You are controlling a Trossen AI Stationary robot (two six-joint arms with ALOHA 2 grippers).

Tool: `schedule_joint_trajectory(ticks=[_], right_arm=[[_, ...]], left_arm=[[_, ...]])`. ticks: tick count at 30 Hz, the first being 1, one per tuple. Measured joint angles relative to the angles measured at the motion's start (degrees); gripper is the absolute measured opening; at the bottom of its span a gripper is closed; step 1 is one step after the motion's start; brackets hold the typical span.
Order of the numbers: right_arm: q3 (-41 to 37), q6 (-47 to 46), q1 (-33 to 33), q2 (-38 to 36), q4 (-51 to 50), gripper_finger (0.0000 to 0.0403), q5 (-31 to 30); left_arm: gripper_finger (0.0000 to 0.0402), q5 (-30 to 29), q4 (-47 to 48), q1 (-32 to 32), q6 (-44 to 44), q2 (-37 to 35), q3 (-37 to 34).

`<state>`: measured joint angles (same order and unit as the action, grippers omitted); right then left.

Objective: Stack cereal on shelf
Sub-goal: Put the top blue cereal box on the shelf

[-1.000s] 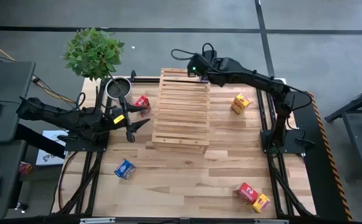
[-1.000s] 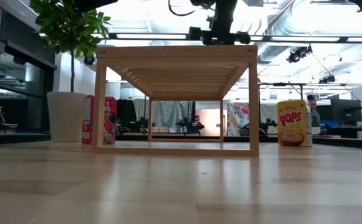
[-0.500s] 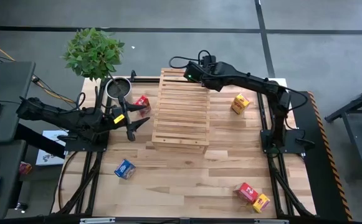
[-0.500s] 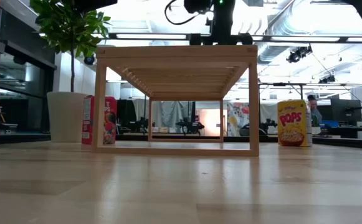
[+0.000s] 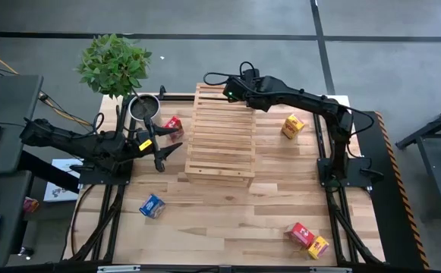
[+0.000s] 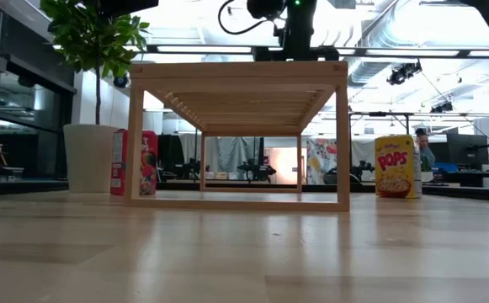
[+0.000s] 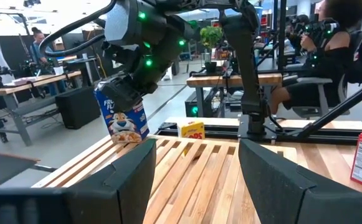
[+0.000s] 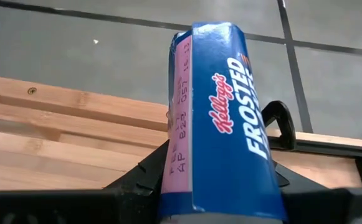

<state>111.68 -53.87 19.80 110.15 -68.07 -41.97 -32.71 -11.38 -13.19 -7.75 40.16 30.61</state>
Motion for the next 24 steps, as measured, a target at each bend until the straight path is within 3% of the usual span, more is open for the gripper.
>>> schedule_joint_trajectory(ticks=[13, 24], right_arm=[[0.0, -5.3, 0.0, 0.0, 0.5, 0.0129, 0.1], [0.0, -3.7, -0.1, 0.0, 2.3, 0.0129, 1.7]], left_arm=[[0.0219, 0.0, 0.0, 0.0, 0.0, 0.0, 0.0], [0.0221, 0.0, 0.0, 0.0, 0.0, 0.0, 0.0]])
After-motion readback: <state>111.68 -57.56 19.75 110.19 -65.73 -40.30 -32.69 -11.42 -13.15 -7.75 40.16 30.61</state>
